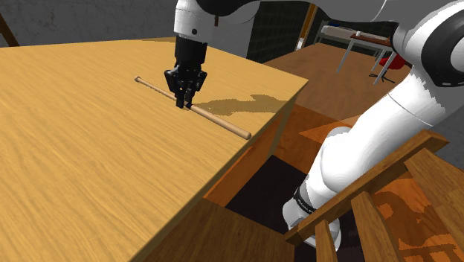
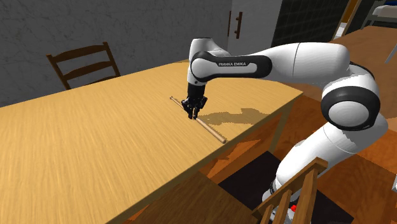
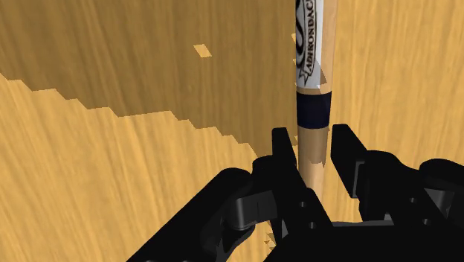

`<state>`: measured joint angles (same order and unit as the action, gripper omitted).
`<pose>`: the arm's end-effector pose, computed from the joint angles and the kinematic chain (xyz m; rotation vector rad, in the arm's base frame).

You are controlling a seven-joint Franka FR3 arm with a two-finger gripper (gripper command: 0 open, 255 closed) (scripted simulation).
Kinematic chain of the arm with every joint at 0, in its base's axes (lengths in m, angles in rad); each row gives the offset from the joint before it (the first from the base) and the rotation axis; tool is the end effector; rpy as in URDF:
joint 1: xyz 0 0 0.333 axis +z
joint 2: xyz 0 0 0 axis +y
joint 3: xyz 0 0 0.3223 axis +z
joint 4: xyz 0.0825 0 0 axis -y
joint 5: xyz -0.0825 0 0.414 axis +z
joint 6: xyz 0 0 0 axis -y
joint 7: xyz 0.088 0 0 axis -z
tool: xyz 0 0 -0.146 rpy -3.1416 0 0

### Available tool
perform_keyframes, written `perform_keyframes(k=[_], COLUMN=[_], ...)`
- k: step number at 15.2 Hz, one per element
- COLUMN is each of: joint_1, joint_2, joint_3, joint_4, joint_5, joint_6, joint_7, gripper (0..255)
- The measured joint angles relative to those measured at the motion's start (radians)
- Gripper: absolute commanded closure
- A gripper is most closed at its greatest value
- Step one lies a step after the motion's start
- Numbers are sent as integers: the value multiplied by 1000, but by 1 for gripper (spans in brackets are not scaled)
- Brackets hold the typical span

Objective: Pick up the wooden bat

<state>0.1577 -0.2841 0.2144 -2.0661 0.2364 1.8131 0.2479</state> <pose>0.4583 0.2163 0.5143 -2.9693 -0.0931 0.0390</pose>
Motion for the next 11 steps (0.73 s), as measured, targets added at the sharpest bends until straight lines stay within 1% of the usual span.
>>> perform_keyframes(k=[3,5,11], joint_1=[0,1,0], joint_2=[-1,-3,4], joint_3=[0,0,-3], joint_4=[-2,9,92], joint_5=[0,0,-5], joint_6=[1,-14,-88], joint_7=[0,2,17], gripper=[255,255,255])
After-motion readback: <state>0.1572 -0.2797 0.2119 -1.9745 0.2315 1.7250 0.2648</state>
